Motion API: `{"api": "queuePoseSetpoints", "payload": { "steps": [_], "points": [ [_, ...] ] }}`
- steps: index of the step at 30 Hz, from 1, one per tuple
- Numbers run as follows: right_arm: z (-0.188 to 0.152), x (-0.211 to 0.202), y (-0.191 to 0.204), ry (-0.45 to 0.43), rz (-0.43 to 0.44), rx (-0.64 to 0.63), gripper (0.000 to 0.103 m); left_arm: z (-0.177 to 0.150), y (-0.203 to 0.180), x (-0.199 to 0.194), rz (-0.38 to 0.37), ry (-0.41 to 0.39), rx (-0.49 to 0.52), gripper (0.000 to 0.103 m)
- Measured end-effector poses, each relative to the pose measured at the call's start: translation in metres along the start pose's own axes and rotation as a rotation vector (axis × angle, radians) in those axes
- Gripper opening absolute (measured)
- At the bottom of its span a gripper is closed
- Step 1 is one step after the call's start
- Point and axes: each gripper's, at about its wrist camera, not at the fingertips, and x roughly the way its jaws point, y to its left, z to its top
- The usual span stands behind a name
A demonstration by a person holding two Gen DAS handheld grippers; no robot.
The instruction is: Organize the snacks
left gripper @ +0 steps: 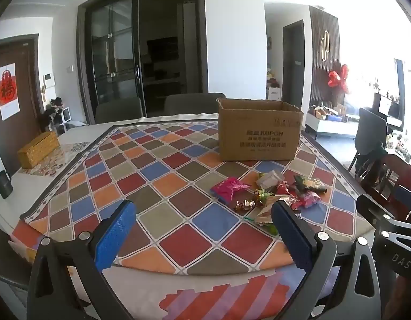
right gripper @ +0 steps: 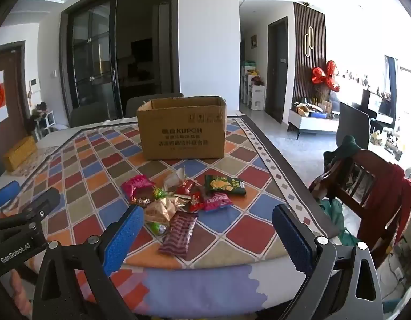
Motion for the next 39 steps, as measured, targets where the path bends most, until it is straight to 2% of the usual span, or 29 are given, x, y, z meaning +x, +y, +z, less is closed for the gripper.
{"api": "queuePoseSetpoints", "payload": {
  "steps": [8, 9, 39],
  "points": [
    [0.0, -0.002, -0.002, 0.0, -0.001, 0.005, 0.098, -0.003, -0.003, -0.001, 0.021, 0.02, 0.02, 0.103],
    [0.0, -0.002, -0.003, 0.001, -0.001, 0.007, 0.098, 0.004, -0.004, -0.002, 0.001, 0.006, 0.01, 0.103],
    [0.004, -0.007, -0.003, -0.022, 0.003, 0.012, 0.098, 0.01, -0.005, -0.01, -0.007, -0.007, 0.023, 0.103]
  ]
}}
